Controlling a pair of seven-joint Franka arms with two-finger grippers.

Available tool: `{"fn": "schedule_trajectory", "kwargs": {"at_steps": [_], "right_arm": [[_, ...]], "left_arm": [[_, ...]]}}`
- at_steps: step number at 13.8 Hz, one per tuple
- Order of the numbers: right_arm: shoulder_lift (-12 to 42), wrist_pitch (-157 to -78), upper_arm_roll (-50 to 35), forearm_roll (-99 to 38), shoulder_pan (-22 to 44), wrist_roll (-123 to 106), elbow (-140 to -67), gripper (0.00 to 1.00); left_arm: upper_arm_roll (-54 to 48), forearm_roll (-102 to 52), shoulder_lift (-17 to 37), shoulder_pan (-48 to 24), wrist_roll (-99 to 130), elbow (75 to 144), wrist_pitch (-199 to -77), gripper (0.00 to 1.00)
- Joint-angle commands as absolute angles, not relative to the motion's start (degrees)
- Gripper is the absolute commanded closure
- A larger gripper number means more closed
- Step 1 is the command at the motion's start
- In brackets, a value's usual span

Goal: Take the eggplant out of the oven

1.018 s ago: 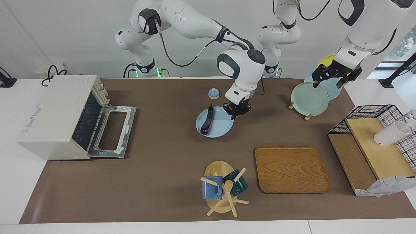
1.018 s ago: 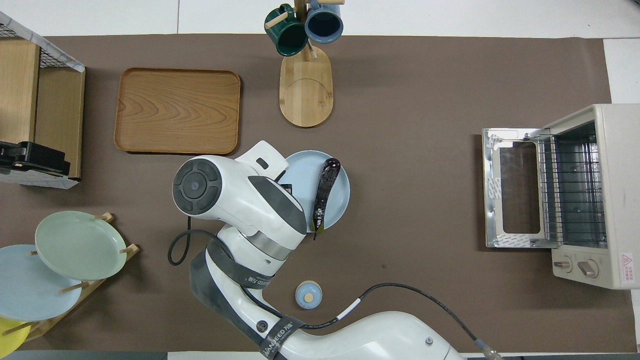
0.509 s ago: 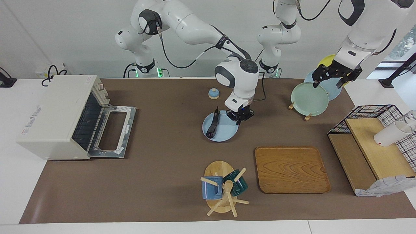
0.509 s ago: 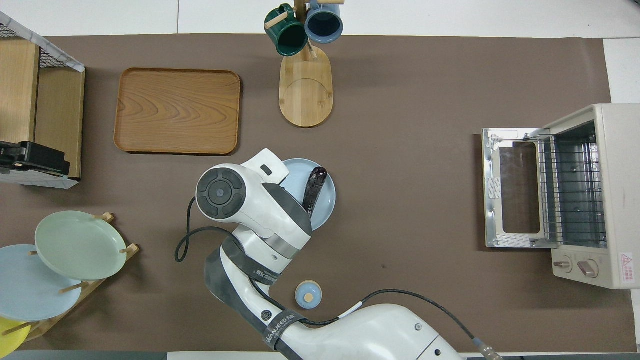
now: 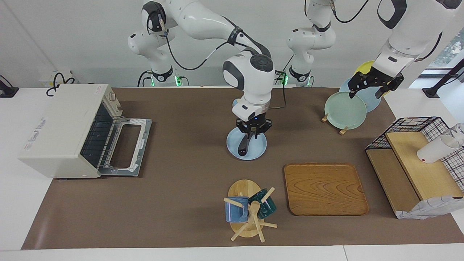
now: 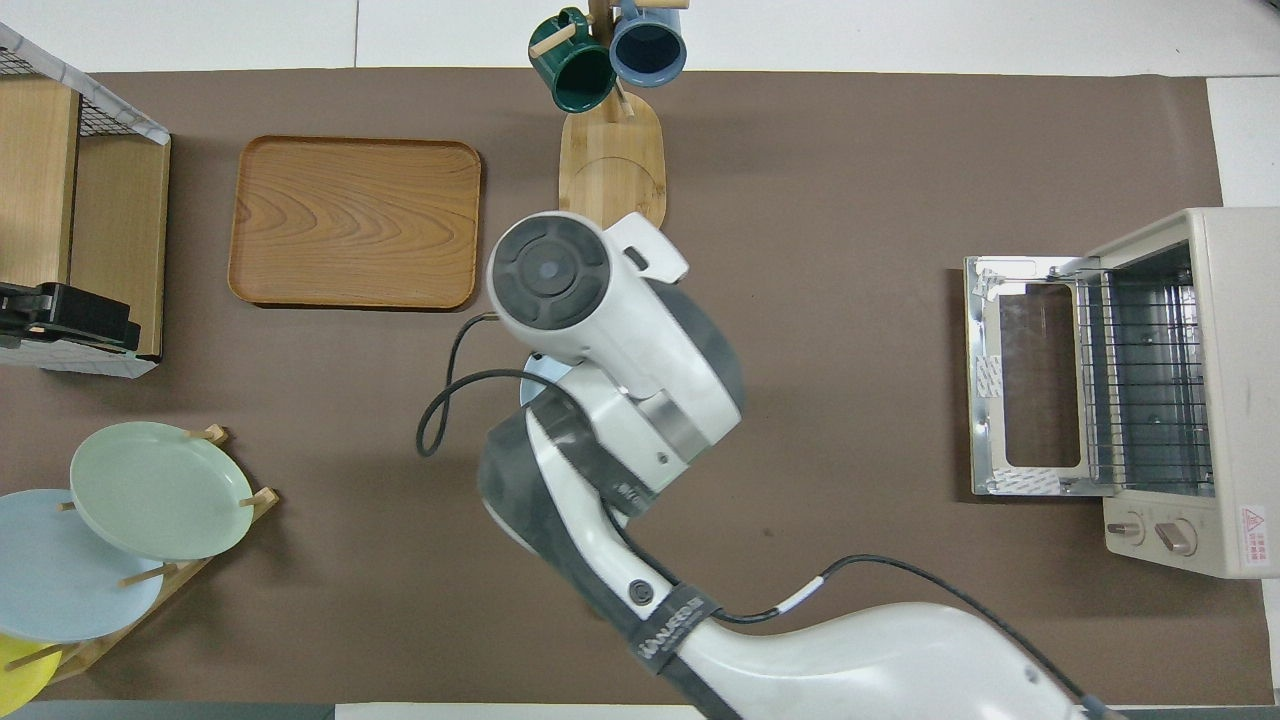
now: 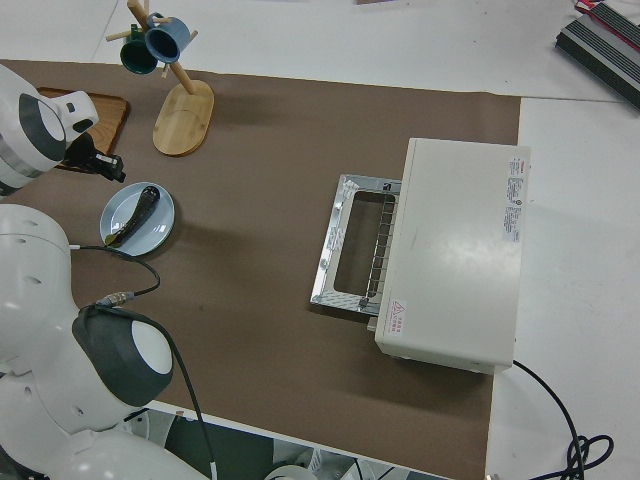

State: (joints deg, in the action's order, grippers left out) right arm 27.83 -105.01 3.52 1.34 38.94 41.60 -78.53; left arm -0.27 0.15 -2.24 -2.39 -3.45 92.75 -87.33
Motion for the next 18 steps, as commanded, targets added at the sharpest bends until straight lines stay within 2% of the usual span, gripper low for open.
{"fn": "schedule_trajectory", "kwargs": {"at_steps": [1,2,4,5,8,11,13,16,18], "right_arm": [[14.5,-106.4,2.7,4.1,30.4,36.6,-99.9,1.0],[11.1,-107.3,2.6,7.8,27.6,33.0,-106.1,1.0],[8.4,-109.6,2.7,10.9,21.0,30.2,-113.8,1.0],[7.7,-112.2,2.6,10.9,17.1,27.1,-117.0,1.0],[6.3,-117.8,2.7,12.1,12.5,22.0,-122.9,1.0],[7.2,-124.1,2.7,12.6,9.7,19.4,-126.4,1.0],[7.6,-124.8,2.7,13.9,8.6,18.3,-126.7,1.0],[7.6,-127.2,2.7,14.0,8.2,18.1,-128.4,1.0],[7.6,-128.7,2.7,14.5,7.3,17.1,-129.5,1.0]], "left_arm": [[-0.9,1.1,-3.8,-1.7,-3.0,94.5,-88.1,0.0],[-0.9,1.1,-3.8,-1.8,-3.1,94.5,-88.2,0.0],[-0.9,1.1,-3.8,-2.0,-3.0,94.4,-87.9,0.0],[-1.0,1.1,-3.8,-2.3,-3.0,94.4,-87.6,0.0],[-1.2,1.1,-4.4,-3.5,-2.7,95.4,-86.8,0.0],[-1.2,1.1,-8.0,-10.6,-0.2,103.4,-93.0,0.0],[-1.4,0.5,-10.0,-16.7,8.0,110.4,-100.4,0.0],[-1.4,-4.2,-6.4,-25.5,13.9,115.3,-112.0,0.0],[-1.4,-4.7,1.0,-31.2,17.9,115.2,-120.6,0.0]]}}
